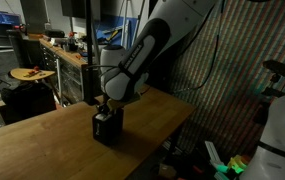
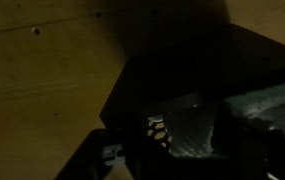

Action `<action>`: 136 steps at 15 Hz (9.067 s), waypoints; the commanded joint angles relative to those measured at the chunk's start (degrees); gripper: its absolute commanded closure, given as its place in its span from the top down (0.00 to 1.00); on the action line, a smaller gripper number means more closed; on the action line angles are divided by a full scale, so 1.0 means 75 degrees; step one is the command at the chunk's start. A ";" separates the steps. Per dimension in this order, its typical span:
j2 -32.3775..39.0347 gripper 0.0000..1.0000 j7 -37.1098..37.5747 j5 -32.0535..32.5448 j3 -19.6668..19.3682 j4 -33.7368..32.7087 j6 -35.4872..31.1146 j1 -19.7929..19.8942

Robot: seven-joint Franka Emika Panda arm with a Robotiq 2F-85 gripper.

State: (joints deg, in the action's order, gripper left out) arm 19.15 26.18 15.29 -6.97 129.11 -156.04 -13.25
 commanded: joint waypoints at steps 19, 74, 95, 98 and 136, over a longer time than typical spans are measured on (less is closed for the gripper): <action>-0.1415 0.23 0.0432 0.0199 0.0090 0.0447 0.0266 0.0109; -0.1177 0.91 0.1136 0.1033 0.0684 0.0449 -0.0106 0.0371; -0.0734 0.07 0.0944 0.0821 0.0496 0.0204 -0.0277 0.0320; -0.0633 0.07 0.0915 0.0797 0.0450 0.0183 -0.0305 0.0326; -0.0769 0.60 0.0993 0.0835 -0.0073 0.0433 -0.0090 -0.0002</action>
State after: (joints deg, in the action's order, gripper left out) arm 16.49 32.53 20.55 -6.38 131.16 -157.73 -11.88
